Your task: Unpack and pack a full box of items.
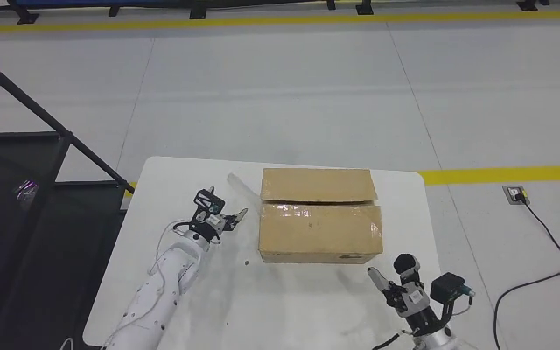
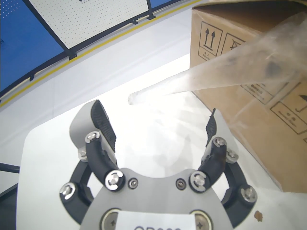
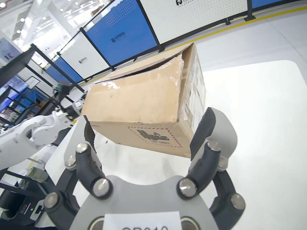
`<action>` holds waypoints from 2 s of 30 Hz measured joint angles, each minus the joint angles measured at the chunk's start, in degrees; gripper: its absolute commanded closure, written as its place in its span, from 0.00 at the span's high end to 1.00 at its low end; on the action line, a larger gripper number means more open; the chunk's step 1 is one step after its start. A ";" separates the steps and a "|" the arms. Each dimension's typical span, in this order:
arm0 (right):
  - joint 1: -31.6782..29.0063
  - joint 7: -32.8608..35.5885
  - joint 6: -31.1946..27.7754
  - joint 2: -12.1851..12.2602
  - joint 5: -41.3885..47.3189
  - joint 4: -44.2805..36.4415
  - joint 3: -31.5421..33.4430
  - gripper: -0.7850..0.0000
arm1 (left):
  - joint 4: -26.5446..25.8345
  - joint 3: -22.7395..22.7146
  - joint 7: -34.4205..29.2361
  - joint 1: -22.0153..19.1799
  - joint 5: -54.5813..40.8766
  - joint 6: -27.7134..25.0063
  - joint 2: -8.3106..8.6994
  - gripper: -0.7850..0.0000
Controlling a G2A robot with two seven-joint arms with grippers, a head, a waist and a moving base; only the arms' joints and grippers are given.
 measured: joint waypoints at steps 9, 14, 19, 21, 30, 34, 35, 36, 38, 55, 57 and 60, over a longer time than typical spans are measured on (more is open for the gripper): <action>-1.62 0.04 0.34 0.08 0.72 -0.05 1.37 1.00 | 13.21 8.40 7.00 -8.13 -1.06 12.30 -4.97 1.00; -1.55 0.89 0.40 0.10 1.03 -0.06 1.55 1.00 | 18.72 9.26 14.31 -9.75 -2.07 18.49 -6.53 1.00; -0.32 2.23 -0.53 0.18 1.26 0.40 1.48 1.00 | 21.43 7.74 21.46 -9.35 -3.51 23.61 -6.82 1.00; 0.50 2.88 -1.09 0.21 1.28 0.73 1.29 1.00 | 21.90 6.49 24.20 -8.73 -4.53 25.29 -6.65 1.00; 3.45 5.30 -3.08 0.35 0.60 1.48 0.21 1.00 | 21.19 2.20 26.87 -3.81 -4.54 25.13 -4.76 1.00; 4.42 6.03 -3.44 0.35 0.26 1.90 -0.57 1.00 | 19.49 0.84 25.71 -1.03 -3.45 25.22 -3.92 1.00; 4.66 6.17 -3.53 0.36 0.20 2.06 -0.73 1.00 | 18.81 0.55 24.93 -0.17 -3.26 24.93 -3.73 1.00; 4.82 6.23 -3.63 0.36 0.19 2.18 -0.82 1.00 | 18.26 0.41 24.24 0.43 -2.93 24.61 -3.58 1.00; 5.11 6.20 -3.97 0.38 0.13 2.48 -0.96 1.00 | 17.04 0.18 22.74 1.80 -1.81 24.02 -3.25 1.00; 10.70 14.44 -12.20 1.03 20.49 9.76 2.45 1.00 | -0.58 -5.66 20.08 15.05 3.20 20.08 -0.19 1.00; 12.62 17.39 -15.04 1.34 25.69 11.97 3.29 1.00 | -4.86 -7.24 20.94 18.34 3.41 17.80 0.47 1.00; 15.66 22.09 -18.31 1.80 32.33 15.52 4.10 1.00 | -11.34 -10.07 21.95 23.20 1.68 11.89 1.48 1.00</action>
